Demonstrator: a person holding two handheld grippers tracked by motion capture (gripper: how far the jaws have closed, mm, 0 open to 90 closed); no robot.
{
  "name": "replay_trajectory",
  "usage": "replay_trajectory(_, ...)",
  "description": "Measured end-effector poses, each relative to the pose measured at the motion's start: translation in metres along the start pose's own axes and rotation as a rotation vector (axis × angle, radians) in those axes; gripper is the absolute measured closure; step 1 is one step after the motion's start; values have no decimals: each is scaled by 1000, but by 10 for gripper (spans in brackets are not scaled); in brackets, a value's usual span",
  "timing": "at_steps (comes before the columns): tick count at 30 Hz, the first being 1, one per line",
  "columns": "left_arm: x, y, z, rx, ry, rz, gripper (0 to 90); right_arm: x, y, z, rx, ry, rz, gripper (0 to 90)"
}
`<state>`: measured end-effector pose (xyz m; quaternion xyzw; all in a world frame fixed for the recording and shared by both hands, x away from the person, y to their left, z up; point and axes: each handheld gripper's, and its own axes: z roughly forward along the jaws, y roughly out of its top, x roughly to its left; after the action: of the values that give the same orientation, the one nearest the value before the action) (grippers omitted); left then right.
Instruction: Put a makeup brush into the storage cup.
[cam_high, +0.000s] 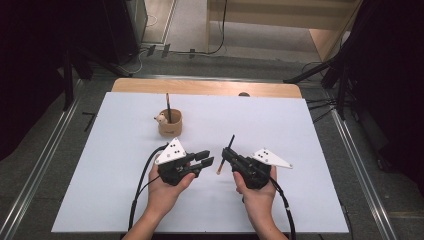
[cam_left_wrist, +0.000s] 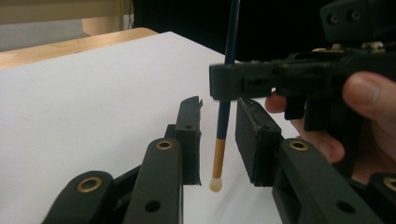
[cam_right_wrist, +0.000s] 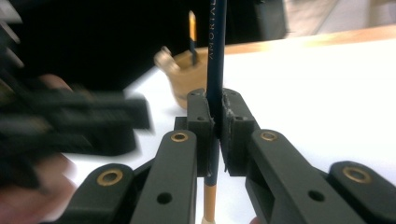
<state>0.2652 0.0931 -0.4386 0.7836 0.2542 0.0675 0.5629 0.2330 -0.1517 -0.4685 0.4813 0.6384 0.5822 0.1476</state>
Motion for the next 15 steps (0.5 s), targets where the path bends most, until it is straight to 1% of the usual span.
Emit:
replay_trajectory(1, 0, 2, -2, 5, -3, 0, 706, 2, -1, 1, 10, -18, -37, 849)
replay_trajectory(2, -1, 5, -4, 13, 6, 1, 706, 4, -1, 3, 16, -25, -69, 849)
replay_trajectory(3, -1, 7, -5, 23, 3, -15, 705, 7, -2, 4, 30, -38, -115, 849)
replay_trajectory(4, -1, 10, -7, 28, -3, -24, 703, 9, -3, 5, 40, -50, -149, 848)
replay_trajectory(5, -2, 12, -8, 28, -2, -35, 700, 11, -4, 7, 53, -61, -201, 848)
replay_trajectory(6, -2, 15, -11, 38, 15, -35, 695, 13, -5, 8, 66, -70, -250, 848)
replay_trajectory(7, -2, 17, -12, 46, 21, -35, 695, 15, -5, 10, 83, -78, -296, 848)
replay_trajectory(9, -3, 21, -15, 63, 35, -44, 695, 18, -7, 12, 98, -85, -343, 848)
replay_trajectory(10, -3, 23, -16, 74, 48, -42, 695, 20, -8, 14, 109, -88, -376, 849)
replay_trajectory(11, -3, 23, -17, 79, 52, -41, 695, 22, -9, 15, 119, -89, -407, 849)
replay_trajectory(12, -3, 25, -17, 90, 62, -44, 696, 23, -9, 16, 120, -89, -420, 849)
replay_trajectory(15, -4, 27, -17, 109, 74, -45, 695, 30, -11, 18, 139, -92, -517, 849)
